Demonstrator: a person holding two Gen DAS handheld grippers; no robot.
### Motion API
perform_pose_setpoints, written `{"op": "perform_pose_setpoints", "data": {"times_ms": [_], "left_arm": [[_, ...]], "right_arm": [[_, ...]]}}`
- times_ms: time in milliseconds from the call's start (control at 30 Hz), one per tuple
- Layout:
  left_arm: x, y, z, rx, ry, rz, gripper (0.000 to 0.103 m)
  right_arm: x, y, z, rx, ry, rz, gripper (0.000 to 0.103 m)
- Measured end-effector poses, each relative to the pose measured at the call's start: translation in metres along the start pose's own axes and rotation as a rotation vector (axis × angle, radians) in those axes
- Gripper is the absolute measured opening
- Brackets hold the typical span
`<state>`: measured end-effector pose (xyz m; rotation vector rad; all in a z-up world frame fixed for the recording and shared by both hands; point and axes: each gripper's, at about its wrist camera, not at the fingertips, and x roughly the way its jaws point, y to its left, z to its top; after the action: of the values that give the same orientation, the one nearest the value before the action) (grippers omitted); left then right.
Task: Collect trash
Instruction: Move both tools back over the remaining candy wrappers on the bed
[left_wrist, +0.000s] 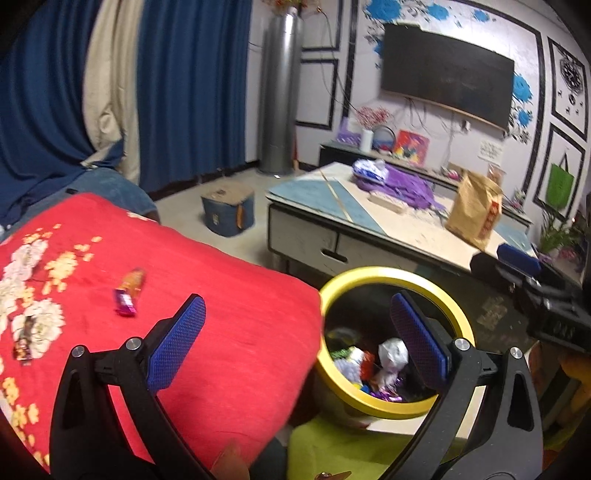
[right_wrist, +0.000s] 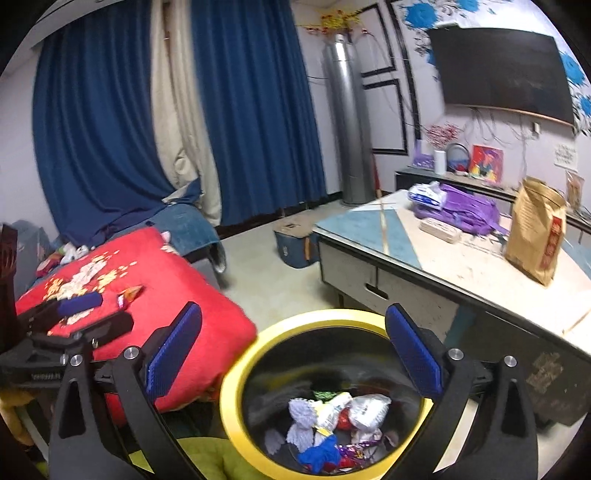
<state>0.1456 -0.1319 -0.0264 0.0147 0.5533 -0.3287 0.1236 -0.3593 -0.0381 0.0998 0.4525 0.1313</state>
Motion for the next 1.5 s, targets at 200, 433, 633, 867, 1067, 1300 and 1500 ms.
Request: {"op": "perform_pose_setpoints", "data": {"times_ms": [200,433,633,867,1067,1300,1500], "left_arm": [[-0.019,0.029,0.001,-0.040,-0.050,0.099,0.092],[-0.035,0.071,0.002,-0.111,-0.081,0.212,0.092],[-0.052,0.104,0.003,-0.134,-0.129,0.319,0.092],[-0.064,0.140,0.001,-0.185,-0.132,0.408,0.092],[-0.068,0.171,-0.005,-0.233,-0.111,0.474,0.092],[-0.067,0.212,-0.017,-0.323,-0.056,0.507,0.092],[-0.058,0.245,-0.034,-0.422,0.008,0.499,0.092]], "right_arm": [[0.004,0.036,0.009,-0.053,-0.019,0.068,0.097],[0.013,0.085,0.020,-0.110,-0.034,0.151,0.097],[0.029,0.126,0.028,-0.133,-0.026,0.216,0.097],[0.057,0.169,0.029,-0.159,0.024,0.262,0.097],[0.084,0.198,0.023,-0.189,0.070,0.287,0.097],[0.128,0.227,0.016,-0.198,0.162,0.312,0.095],[0.170,0.246,0.007,-0.198,0.278,0.329,0.078]]}}
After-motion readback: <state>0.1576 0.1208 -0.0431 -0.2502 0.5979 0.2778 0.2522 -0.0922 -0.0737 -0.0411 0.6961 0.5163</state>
